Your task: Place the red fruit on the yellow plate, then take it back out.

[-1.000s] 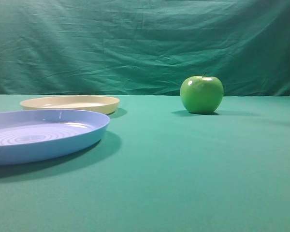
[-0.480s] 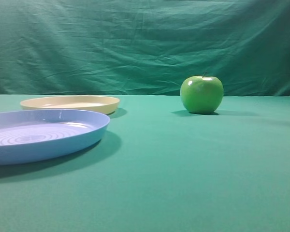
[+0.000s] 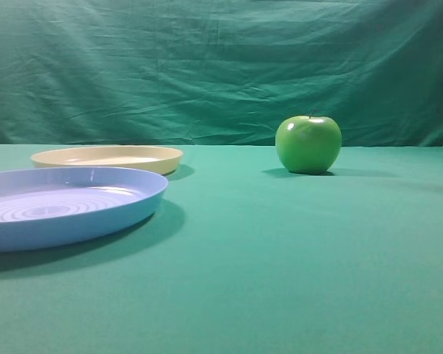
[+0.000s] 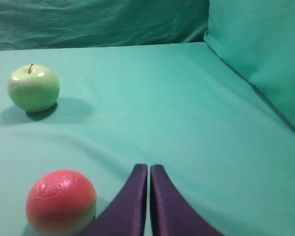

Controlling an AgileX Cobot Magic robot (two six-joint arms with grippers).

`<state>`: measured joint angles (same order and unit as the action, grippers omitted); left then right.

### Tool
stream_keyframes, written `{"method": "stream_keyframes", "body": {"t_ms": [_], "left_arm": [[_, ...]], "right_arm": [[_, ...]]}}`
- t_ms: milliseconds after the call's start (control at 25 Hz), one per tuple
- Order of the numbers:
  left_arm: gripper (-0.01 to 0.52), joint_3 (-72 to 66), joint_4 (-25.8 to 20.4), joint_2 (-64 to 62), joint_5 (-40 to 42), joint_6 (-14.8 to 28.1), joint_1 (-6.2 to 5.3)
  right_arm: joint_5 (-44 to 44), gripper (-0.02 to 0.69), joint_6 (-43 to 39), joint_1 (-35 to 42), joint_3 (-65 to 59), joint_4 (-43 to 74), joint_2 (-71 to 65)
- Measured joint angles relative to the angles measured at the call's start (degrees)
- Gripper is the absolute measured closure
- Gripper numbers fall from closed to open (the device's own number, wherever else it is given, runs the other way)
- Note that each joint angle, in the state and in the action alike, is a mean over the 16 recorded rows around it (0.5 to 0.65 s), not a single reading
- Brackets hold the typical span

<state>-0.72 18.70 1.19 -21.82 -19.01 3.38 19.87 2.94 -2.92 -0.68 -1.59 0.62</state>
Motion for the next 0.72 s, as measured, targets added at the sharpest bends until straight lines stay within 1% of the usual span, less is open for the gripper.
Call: {"method": "stream_keyframes", "body": {"t_ms": [720], "left_arm": [[0.514,0.0,0.0,0.0,0.0,0.1,0.0]], "right_arm": [[1.9,0.665,0.5,0.0,-0.8,0.0,0.0]]}}
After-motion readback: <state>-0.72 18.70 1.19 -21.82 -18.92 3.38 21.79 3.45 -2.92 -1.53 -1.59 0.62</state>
